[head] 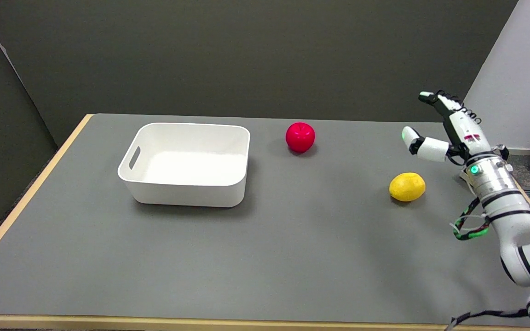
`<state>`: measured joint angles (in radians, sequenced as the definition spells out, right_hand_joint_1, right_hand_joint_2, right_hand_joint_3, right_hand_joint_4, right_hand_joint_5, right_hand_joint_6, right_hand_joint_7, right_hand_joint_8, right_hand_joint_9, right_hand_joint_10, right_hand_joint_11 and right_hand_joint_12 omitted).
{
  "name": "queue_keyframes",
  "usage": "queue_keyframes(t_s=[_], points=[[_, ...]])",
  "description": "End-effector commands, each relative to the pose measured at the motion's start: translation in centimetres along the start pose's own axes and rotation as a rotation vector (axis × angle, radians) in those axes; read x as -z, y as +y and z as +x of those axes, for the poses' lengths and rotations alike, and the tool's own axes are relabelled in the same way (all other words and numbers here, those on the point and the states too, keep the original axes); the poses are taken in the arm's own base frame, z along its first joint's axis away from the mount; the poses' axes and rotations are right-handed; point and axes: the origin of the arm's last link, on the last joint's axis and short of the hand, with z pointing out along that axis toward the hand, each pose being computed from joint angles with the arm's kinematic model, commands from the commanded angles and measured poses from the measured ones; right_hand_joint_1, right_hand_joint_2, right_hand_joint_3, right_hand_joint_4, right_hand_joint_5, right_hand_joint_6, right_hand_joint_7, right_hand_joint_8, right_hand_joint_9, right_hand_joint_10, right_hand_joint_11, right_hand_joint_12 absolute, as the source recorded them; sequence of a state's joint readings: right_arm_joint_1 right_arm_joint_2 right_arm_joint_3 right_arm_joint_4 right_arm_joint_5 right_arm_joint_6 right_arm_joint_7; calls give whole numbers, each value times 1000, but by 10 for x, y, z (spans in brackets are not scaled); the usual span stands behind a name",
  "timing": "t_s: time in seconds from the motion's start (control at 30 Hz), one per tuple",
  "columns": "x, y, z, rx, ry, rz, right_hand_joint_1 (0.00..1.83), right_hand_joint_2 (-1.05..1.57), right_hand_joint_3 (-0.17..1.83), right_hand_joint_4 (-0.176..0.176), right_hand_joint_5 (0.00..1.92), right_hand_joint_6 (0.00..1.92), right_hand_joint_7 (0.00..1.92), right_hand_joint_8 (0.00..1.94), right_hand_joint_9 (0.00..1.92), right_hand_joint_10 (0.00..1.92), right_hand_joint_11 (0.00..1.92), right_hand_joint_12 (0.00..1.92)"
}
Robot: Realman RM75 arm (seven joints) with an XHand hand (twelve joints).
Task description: Pick up the lemon.
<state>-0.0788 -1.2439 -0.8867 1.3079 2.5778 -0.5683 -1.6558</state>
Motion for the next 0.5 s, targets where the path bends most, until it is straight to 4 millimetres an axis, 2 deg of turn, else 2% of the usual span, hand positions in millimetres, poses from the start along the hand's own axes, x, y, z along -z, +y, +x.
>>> queue_keyframes(t_s=[0.03,0.2,0.5], points=[[69,-15,-28,-4,-115,-44,461,622,958,-57,181,458,207,403,68,678,-1,852],[76,3,-47,-69,-161,-97,450,628,958,-57,187,462,222,415,82,686,-1,873],[40,18,-70,-152,-197,-52,443,631,960,-57,187,462,219,412,71,675,-1,850]])
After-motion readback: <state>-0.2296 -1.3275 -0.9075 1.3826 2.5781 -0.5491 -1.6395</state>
